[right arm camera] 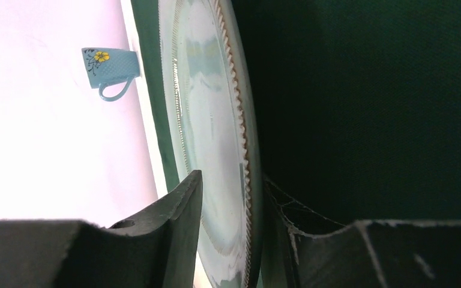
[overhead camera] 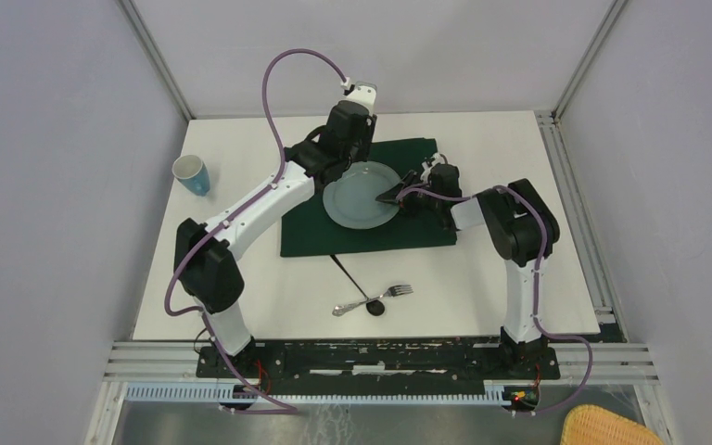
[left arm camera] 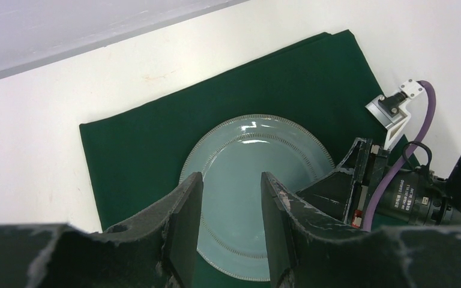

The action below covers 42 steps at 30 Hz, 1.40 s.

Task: Set the dinner table for one person
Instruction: Place the plate on the napkin.

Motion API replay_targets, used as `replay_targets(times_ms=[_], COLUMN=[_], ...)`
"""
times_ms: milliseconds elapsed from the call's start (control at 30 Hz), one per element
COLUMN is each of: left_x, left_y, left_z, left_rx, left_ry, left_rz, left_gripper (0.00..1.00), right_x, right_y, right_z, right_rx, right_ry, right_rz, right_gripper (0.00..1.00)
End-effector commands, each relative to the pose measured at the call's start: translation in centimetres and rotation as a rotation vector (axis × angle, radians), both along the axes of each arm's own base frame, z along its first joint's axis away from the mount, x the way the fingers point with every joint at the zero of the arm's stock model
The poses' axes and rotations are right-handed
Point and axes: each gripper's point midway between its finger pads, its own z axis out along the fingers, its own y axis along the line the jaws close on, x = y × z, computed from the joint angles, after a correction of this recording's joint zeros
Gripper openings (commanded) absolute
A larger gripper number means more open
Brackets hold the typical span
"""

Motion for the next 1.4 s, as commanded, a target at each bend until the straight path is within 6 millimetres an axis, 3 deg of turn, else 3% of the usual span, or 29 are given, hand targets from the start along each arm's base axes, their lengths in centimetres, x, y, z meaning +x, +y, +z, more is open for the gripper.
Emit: replay_targets(times_ms=[0,967,1367], left_x=[-0.3,0.1,0.5], left_y=[0.1,-0.5,-0.5], left_z=[3.5,3.8,3.2], left_rx=[-0.110,-0.118,-0.103], left_ry=[-0.060,-0.062,-0.052], left_rz=[0.018,-0.003,0.012], left_gripper=[0.48,0.49,0.49], right_x=[1.6,1.7,1.8], right_y=[0.1,-5.1,-8.3], right_z=[5.3,5.1,7.7], right_rx=[-0.002,-0.369,-0.604], right_ry=[-0.148,-0.068,-0.129], right_rz=[-0.019,-0.155,-0.155], right_gripper=[0.42,0.44,0.46])
